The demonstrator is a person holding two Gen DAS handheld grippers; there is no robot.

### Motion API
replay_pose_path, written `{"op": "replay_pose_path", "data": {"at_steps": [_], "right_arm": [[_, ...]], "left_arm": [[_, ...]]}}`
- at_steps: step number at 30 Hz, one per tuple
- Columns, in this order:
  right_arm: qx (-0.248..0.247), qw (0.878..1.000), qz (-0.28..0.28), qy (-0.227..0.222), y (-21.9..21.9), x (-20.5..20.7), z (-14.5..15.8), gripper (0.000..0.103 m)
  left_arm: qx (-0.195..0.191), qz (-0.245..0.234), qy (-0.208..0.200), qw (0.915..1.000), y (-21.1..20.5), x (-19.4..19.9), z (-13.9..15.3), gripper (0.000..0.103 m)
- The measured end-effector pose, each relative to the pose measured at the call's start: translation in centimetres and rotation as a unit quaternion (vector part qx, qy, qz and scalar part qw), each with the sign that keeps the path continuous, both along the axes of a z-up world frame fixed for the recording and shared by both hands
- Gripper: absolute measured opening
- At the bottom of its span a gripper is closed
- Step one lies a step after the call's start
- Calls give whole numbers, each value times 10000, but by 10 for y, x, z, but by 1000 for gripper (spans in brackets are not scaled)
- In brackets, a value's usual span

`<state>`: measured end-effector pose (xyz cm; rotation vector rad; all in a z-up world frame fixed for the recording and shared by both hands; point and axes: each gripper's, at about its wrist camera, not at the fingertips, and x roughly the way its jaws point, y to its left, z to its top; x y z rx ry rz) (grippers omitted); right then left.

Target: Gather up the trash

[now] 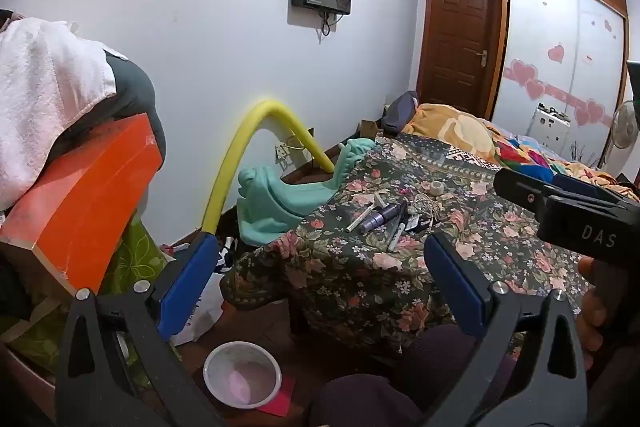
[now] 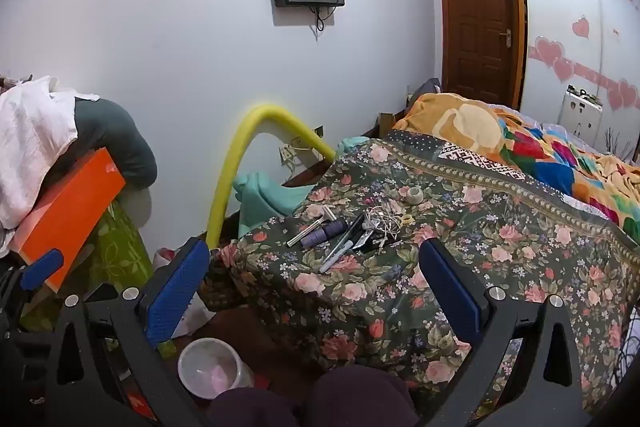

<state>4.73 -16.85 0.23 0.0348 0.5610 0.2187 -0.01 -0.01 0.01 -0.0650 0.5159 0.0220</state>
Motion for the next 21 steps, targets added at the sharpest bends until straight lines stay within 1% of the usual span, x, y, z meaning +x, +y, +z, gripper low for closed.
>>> {"op": "replay_pose_path", "data": {"at_steps": [9, 12, 21], "right_arm": [[32, 10000, 22, 2, 1, 2, 1, 103], [7, 10000, 19, -14, 8, 5, 0, 103], [25, 10000, 24, -3, 3, 5, 1, 103]], "left_arm": [[-25, -4, -11, 10000, 1, 1, 0, 103], [-18, -10, -12, 10000, 7, 2, 1, 103], [3, -7, 7, 10000, 4, 2, -2, 103]]}}
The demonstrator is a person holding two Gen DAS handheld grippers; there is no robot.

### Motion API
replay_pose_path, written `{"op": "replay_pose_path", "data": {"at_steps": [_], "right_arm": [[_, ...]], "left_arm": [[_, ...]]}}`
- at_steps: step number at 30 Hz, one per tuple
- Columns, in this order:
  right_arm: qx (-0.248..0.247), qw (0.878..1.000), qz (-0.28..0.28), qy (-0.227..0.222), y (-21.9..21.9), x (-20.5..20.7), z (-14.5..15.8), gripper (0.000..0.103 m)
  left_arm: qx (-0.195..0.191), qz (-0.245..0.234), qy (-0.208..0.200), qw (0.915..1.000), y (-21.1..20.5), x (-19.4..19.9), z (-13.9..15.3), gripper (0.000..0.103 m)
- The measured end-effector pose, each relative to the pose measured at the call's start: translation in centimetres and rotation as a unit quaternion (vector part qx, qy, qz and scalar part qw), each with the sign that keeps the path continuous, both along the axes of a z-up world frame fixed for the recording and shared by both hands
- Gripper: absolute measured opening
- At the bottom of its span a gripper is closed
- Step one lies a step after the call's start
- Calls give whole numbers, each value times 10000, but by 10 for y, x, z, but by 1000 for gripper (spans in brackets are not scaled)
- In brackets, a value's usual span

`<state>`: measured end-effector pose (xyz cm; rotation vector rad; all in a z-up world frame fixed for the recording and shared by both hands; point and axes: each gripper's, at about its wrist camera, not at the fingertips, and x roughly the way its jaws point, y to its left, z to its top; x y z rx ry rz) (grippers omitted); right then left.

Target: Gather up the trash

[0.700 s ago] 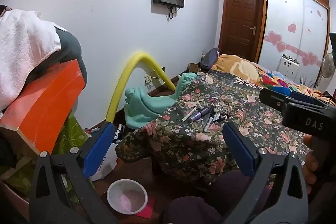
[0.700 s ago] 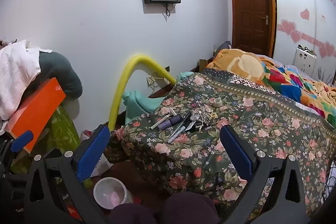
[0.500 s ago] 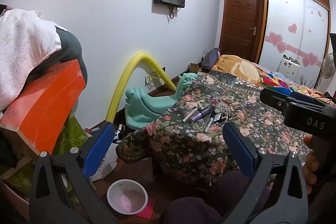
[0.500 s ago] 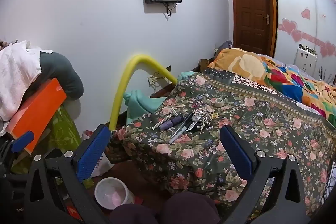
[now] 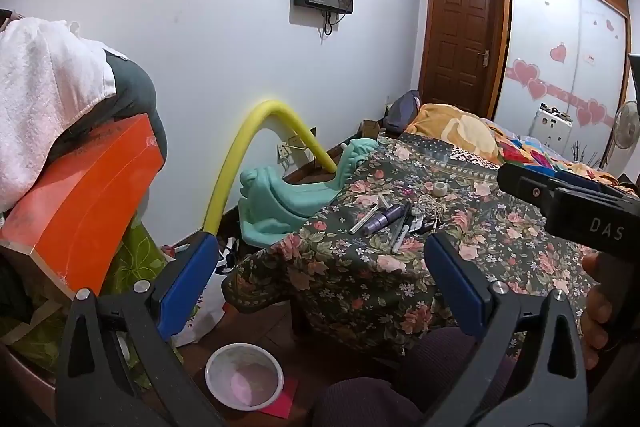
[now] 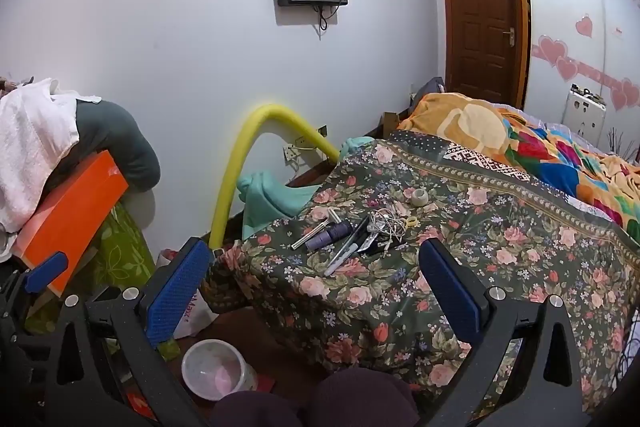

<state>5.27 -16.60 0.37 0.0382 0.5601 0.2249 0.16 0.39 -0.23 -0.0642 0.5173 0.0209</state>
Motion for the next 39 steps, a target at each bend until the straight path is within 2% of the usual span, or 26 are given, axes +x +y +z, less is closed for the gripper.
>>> {"op": "replay_pose_path", "data": {"at_steps": [39], "right_arm": [[-62, 9999, 75, 57, 8, -4, 2, 103]], "left_arm": [[14, 45, 62, 10000, -5, 1, -8, 103]]}}
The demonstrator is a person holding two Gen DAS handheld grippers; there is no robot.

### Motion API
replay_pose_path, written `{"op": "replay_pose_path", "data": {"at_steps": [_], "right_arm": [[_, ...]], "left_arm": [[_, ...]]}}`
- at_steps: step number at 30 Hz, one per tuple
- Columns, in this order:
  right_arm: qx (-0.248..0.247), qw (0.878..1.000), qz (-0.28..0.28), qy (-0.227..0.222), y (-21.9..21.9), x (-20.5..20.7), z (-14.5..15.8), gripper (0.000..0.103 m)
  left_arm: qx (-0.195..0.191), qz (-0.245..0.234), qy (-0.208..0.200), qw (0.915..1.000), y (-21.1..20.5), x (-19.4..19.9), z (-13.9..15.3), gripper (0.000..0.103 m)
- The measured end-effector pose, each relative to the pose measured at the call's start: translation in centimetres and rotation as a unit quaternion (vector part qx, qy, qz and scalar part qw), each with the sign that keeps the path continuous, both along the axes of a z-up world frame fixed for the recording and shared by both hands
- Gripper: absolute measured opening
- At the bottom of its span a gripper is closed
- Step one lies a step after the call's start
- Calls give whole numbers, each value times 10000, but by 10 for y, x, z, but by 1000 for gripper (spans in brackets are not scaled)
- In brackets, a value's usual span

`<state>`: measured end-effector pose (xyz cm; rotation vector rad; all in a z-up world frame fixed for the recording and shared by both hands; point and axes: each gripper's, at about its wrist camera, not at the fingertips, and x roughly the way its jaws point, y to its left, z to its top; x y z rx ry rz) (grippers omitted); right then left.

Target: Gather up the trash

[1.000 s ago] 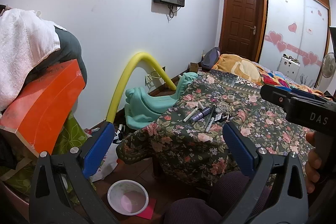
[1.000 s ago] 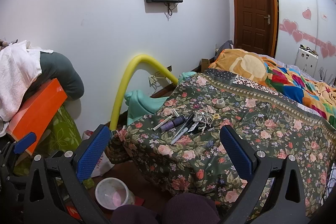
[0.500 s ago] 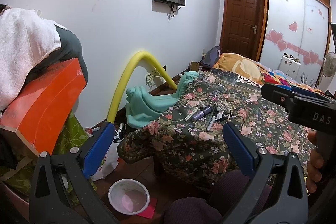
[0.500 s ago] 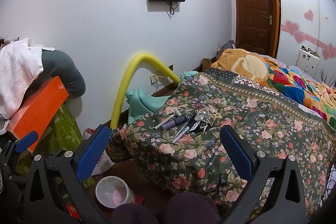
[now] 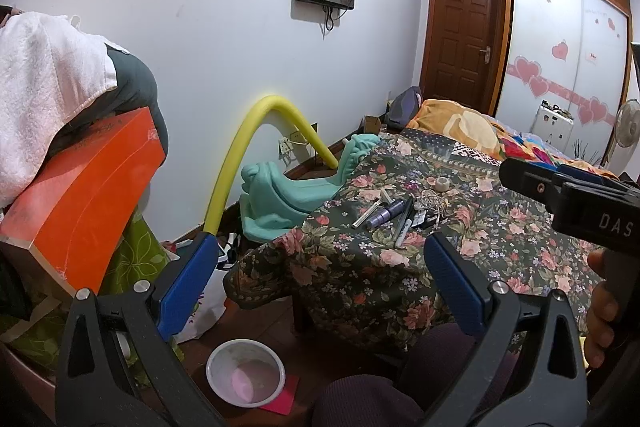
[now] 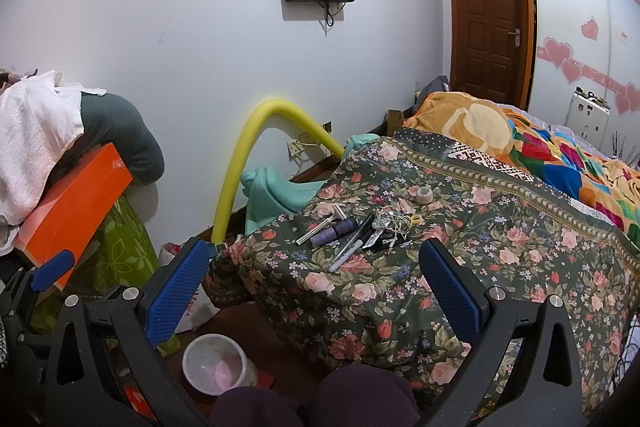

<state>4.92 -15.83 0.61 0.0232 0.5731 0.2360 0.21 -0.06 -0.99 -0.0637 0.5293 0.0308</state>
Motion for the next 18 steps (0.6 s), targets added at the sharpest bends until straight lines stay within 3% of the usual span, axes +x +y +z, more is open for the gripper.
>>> {"op": "replay_pose_path", "data": {"at_steps": [18], "right_arm": [[-8, 10000, 32, 34, 2, -1, 1, 103]], "left_arm": [[-20, -31, 22, 10000, 1, -1, 1, 103]]}}
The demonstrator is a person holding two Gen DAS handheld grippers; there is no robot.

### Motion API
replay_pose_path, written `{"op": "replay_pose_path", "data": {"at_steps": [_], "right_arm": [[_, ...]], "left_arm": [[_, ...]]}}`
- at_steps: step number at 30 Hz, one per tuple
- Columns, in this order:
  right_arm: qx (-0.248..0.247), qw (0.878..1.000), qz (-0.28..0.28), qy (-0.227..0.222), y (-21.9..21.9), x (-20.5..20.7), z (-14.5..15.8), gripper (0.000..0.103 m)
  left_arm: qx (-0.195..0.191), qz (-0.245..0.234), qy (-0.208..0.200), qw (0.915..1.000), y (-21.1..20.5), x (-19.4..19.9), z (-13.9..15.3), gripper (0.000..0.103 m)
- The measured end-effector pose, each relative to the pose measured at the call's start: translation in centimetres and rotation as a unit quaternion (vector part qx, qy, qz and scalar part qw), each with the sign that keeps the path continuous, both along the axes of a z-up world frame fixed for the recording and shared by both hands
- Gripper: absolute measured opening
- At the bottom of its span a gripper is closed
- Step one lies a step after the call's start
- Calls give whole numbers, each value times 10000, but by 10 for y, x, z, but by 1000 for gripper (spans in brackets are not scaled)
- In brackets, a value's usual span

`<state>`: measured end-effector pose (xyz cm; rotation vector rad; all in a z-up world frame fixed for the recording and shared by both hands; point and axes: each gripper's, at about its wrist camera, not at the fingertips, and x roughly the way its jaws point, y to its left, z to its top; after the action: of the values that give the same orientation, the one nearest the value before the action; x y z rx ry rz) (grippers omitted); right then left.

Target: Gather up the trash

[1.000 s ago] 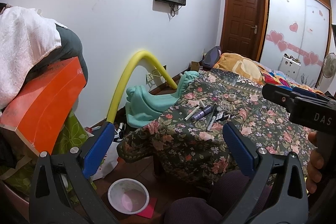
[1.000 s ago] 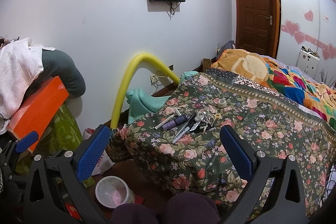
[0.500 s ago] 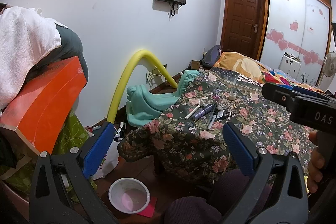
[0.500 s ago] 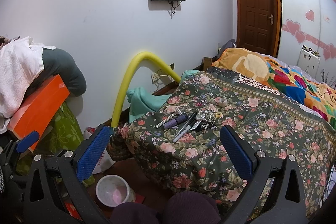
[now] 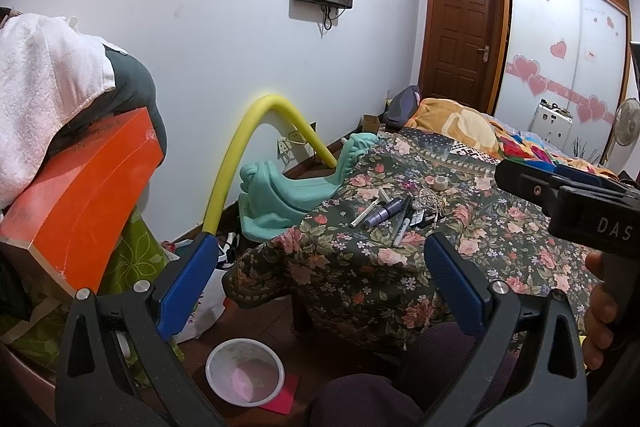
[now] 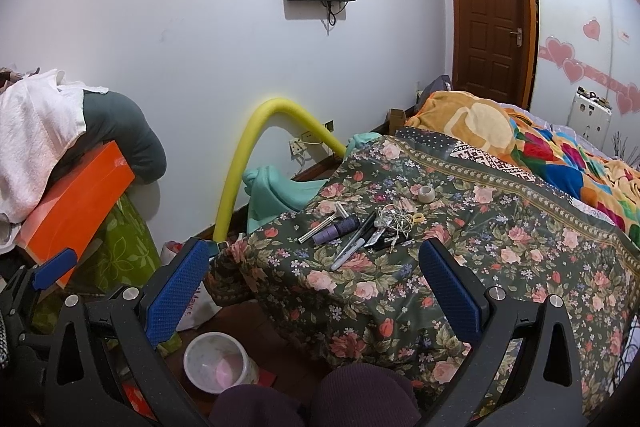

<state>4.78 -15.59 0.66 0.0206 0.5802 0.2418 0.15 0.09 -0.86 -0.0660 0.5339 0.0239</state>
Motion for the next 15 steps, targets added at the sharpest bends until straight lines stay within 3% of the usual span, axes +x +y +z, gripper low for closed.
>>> {"op": "replay_pose_path", "data": {"at_steps": [15], "right_arm": [[49, 9999, -9, 141, -10, 15, -9, 103]], "left_arm": [[-8, -33, 69, 10000, -3, 6, -1, 103]]}}
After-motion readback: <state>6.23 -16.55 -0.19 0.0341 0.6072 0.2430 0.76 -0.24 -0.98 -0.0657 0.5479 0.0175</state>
